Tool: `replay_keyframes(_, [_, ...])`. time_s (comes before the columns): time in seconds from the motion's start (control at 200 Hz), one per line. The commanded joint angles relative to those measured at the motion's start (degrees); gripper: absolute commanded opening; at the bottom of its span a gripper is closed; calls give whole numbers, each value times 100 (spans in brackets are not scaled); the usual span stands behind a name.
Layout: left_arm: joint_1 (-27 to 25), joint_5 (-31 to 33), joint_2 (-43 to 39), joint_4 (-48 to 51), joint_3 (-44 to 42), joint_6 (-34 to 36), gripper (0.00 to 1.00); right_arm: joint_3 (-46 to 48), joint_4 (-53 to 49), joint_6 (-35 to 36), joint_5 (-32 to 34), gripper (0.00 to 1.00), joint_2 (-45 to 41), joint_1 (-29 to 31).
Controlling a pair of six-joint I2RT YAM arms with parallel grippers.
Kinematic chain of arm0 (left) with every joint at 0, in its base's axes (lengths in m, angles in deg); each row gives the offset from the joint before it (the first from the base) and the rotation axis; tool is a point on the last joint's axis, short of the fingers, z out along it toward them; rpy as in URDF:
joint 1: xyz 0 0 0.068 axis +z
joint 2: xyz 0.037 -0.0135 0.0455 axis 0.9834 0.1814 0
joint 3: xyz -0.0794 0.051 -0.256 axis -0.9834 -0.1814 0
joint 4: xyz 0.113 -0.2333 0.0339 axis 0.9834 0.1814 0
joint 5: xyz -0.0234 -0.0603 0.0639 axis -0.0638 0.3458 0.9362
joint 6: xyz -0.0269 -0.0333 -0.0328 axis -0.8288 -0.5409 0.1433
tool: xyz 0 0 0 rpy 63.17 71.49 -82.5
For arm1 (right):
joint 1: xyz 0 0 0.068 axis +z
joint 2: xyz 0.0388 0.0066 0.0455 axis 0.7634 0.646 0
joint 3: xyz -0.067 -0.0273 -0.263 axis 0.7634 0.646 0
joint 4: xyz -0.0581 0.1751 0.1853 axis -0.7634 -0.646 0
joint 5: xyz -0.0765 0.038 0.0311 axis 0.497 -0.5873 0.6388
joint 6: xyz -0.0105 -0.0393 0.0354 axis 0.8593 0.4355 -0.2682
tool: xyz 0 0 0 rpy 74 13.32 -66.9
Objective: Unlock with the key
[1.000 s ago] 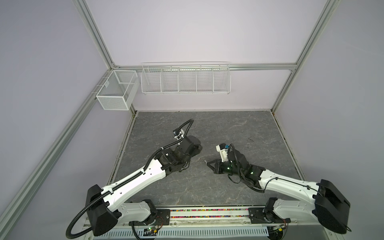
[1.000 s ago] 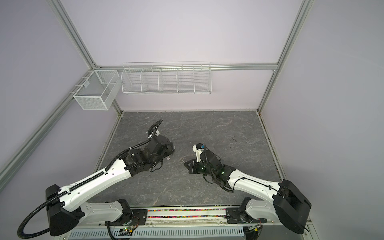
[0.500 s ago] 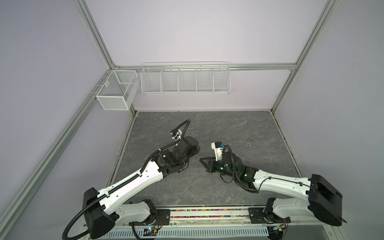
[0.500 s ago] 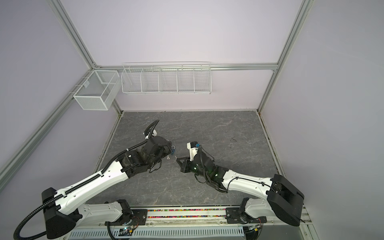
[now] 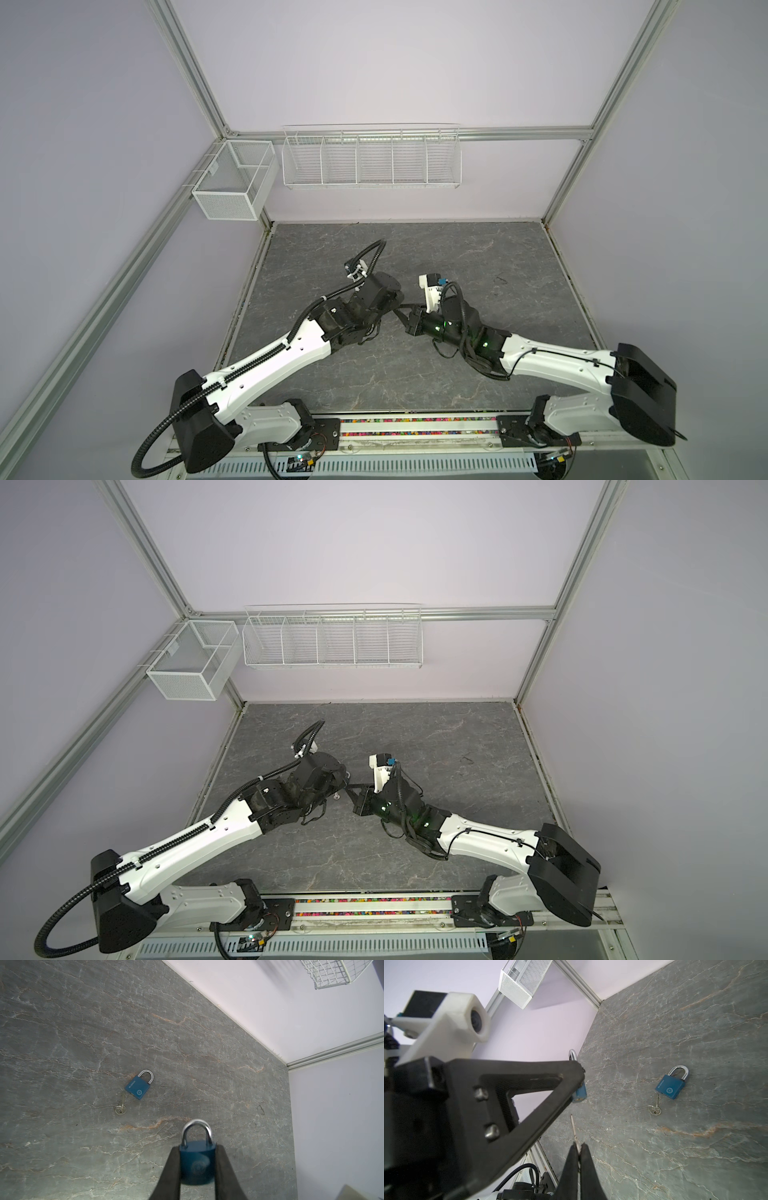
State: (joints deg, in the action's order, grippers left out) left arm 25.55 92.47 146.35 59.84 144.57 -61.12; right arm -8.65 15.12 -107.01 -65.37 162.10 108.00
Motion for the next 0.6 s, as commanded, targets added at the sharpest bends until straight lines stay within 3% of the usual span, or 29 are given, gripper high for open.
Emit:
replay_keyframes(0.0, [38, 39, -51, -78, -36, -67, 0, -146, -43, 36, 234, 6, 76, 25])
replay_keyframes(0.595, [36, -62, -28, -270, -171, -142, 0, -199, 203, -19, 8, 6, 226, -110])
